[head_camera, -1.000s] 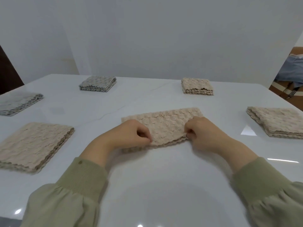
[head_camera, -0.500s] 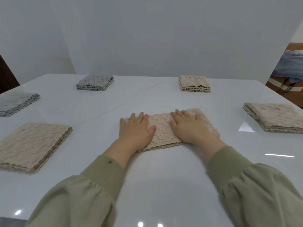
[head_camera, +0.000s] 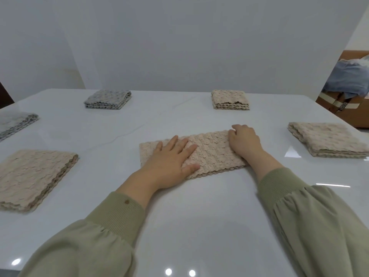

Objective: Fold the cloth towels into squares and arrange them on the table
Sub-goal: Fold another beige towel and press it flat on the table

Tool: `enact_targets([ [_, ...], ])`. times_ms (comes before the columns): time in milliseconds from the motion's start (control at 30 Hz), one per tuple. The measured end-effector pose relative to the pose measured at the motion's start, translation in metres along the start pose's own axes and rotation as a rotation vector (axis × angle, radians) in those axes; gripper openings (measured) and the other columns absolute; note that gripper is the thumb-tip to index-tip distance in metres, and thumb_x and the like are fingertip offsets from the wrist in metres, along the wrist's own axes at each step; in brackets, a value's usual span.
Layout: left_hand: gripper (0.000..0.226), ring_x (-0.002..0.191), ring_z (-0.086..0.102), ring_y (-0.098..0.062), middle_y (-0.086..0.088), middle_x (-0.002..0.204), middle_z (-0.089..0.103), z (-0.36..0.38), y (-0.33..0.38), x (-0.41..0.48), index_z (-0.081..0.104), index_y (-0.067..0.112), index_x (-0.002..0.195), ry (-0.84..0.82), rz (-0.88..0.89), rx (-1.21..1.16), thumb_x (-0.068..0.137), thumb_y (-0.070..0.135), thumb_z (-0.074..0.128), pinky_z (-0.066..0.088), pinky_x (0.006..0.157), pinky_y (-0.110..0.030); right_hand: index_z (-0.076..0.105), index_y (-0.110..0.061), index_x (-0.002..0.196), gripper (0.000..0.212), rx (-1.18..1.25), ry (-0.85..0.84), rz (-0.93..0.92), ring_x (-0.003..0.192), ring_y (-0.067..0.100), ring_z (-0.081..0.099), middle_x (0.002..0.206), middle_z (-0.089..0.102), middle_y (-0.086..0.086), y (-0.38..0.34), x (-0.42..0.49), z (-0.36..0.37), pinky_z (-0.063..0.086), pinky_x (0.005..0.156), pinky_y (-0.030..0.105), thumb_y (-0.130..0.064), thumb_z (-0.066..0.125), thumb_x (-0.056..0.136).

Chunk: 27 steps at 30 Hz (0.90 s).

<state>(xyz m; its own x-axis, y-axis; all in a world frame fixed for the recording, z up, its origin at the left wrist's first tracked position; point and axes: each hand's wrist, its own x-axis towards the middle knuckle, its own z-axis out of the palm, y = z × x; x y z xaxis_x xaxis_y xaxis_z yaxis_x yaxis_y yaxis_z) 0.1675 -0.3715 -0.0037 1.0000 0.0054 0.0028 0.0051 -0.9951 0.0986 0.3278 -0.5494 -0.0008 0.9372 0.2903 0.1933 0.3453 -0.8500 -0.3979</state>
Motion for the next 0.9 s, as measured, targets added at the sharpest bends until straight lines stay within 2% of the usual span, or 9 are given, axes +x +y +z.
enact_targets([
  [133, 0.067, 0.145, -0.012, -0.014, 0.008, 0.159, -0.008, 0.002, 0.000, 0.002, -0.002, 0.040, 0.148, -0.025, -0.010, 0.060, 0.090, 0.067, 0.016, -0.003, 0.117, -0.049, 0.046, -0.015, 0.135, 0.047, -0.169, -0.099, -0.019, 0.128, 0.031, 0.032, 0.137, 0.040, 0.012, 0.002, 0.009, 0.000, 0.028, 0.102, 0.044, -0.036, 0.035, 0.094],
  [333, 0.069, 0.145, -0.011, -0.014, 0.010, 0.159, -0.008, 0.004, 0.000, 0.002, -0.002, 0.041, 0.148, -0.030, -0.016, 0.070, 0.088, 0.069, 0.015, -0.004, 0.116, -0.050, 0.051, -0.016, 0.122, 0.040, -0.038, -0.061, 0.008, 0.121, 0.030, 0.037, 0.125, 0.047, 0.009, 0.004, 0.011, 0.000, 0.031, 0.098, 0.042, -0.033, 0.049, 0.086],
  [433, 0.069, 0.145, -0.009, -0.014, 0.010, 0.159, -0.007, 0.004, 0.000, 0.002, -0.001, 0.041, 0.148, -0.024, -0.018, 0.075, 0.087, 0.070, 0.015, -0.003, 0.116, -0.051, 0.053, -0.014, 0.104, 0.024, 0.186, -0.042, 0.015, 0.094, 0.023, 0.054, 0.100, 0.058, 0.005, 0.005, 0.009, -0.004, 0.044, 0.078, 0.033, -0.025, 0.058, 0.083],
  [500, 0.069, 0.146, -0.006, -0.014, 0.010, 0.159, -0.004, 0.004, 0.000, 0.002, 0.002, 0.041, 0.148, -0.019, -0.018, 0.065, 0.087, 0.070, 0.019, -0.002, 0.116, -0.051, 0.051, -0.012, 0.095, 0.016, 0.382, -0.040, -0.002, 0.068, 0.016, 0.054, 0.080, 0.058, 0.001, 0.001, 0.006, -0.010, 0.041, 0.057, 0.024, -0.015, 0.061, 0.083],
  [533, 0.070, 0.146, -0.002, -0.013, 0.010, 0.159, 0.001, 0.004, 0.000, 0.002, 0.007, 0.040, 0.148, -0.009, -0.020, 0.035, 0.087, 0.070, 0.023, 0.000, 0.117, -0.051, 0.052, -0.012, 0.093, 0.015, 0.455, -0.019, -0.018, 0.066, 0.013, 0.052, 0.076, 0.055, -0.002, -0.002, 0.005, -0.014, 0.038, 0.053, 0.020, -0.010, 0.062, 0.082],
  [633, 0.066, 0.140, 0.025, -0.013, 0.008, 0.152, 0.031, -0.003, -0.001, 0.005, 0.032, 0.030, 0.144, 0.168, -0.051, -0.221, 0.088, 0.064, 0.038, 0.020, 0.115, -0.042, 0.057, -0.013, 0.088, 0.020, 0.655, -0.020, -0.098, 0.063, 0.005, 0.051, 0.070, 0.055, -0.004, -0.020, -0.002, -0.031, 0.039, 0.053, 0.009, -0.002, 0.069, 0.076],
  [700, 0.055, 0.133, 0.035, -0.012, 0.006, 0.143, 0.044, -0.011, 0.000, 0.007, 0.042, 0.024, 0.140, 0.337, -0.109, -0.462, 0.091, 0.050, 0.048, 0.029, 0.110, -0.034, 0.062, -0.016, 0.086, 0.022, 0.673, -0.122, -0.204, 0.057, -0.003, 0.053, 0.063, 0.057, -0.007, -0.033, -0.007, -0.047, 0.040, 0.055, 0.005, -0.001, 0.072, 0.074],
  [800, 0.050, 0.132, 0.034, -0.003, 0.013, 0.141, 0.042, -0.020, 0.005, 0.010, 0.045, 0.032, 0.137, 0.395, -0.158, -0.780, 0.089, 0.035, 0.060, 0.029, 0.109, -0.028, 0.066, -0.022, 0.077, 0.027, 0.650, -0.283, -0.338, 0.066, 0.006, 0.056, 0.066, 0.060, -0.004, -0.047, -0.013, -0.066, 0.047, 0.073, 0.020, 0.003, 0.075, 0.070],
  [900, 0.045, 0.130, 0.038, 0.000, 0.013, 0.136, 0.049, -0.026, 0.011, 0.012, 0.056, 0.035, 0.125, 0.371, -0.085, -0.911, 0.083, 0.023, 0.068, 0.031, 0.107, -0.025, 0.066, -0.023, 0.071, 0.030, 0.638, -0.352, -0.398, 0.068, 0.012, 0.055, 0.069, 0.058, 0.001, -0.055, -0.018, -0.073, 0.048, 0.071, 0.025, 0.005, 0.075, 0.069],
])
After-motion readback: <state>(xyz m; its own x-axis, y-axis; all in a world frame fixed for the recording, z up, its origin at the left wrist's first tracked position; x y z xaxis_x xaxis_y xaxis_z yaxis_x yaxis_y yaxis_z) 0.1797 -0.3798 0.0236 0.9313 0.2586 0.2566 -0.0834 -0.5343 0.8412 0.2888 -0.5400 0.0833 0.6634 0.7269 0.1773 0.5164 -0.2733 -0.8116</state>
